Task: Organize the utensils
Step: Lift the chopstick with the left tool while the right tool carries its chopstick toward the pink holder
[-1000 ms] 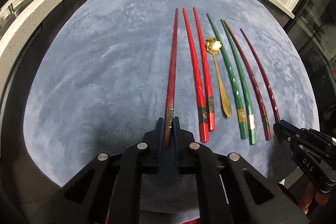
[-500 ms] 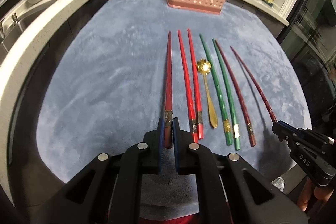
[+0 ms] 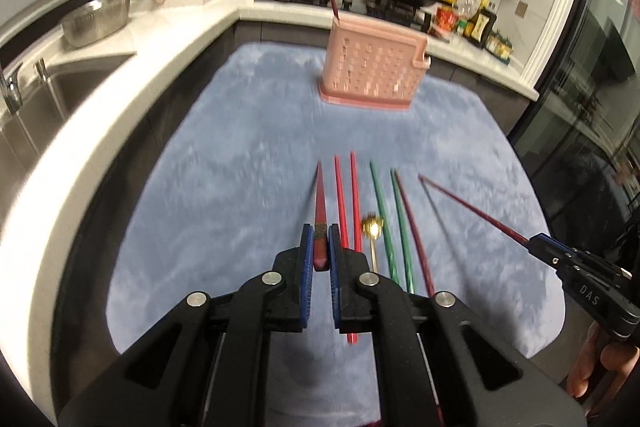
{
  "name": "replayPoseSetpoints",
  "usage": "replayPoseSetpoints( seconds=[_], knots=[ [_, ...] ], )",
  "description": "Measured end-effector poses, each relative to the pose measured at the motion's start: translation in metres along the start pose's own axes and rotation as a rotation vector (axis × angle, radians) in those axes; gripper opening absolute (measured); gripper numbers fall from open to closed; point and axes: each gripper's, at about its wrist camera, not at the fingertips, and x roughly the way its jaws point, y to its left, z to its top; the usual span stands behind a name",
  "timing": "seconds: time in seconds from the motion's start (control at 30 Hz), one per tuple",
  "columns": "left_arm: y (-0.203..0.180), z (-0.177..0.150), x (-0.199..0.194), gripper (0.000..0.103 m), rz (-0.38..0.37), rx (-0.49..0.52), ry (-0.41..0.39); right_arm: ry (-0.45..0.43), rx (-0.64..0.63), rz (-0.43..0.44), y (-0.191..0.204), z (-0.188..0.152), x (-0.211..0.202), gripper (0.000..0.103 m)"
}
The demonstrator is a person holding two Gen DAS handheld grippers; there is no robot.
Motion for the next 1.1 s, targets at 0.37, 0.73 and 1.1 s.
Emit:
replayPoseSetpoints(
  seconds=[0.37, 0.73, 1.1],
  knots=[
    [-0.002, 0.075, -0.014, 0.007, 0.027, 0.015, -0.126, -0.117, 0.043, 0.017, -0.014, 0.069, -0.017, 0.007],
    [-0.016, 0.153, -0.009, 0.007, 0.014, 0.043, -0.214, -0.216, 0.067, 0.059, -0.024, 0.144, -0.018, 0.007],
    [-0.039, 0.254, -0.014, 0.007, -0.07, 0.026, -0.367, -0.379, 0.091, 0.136, -0.022, 0.249, -0.023, 0.007]
  ],
)
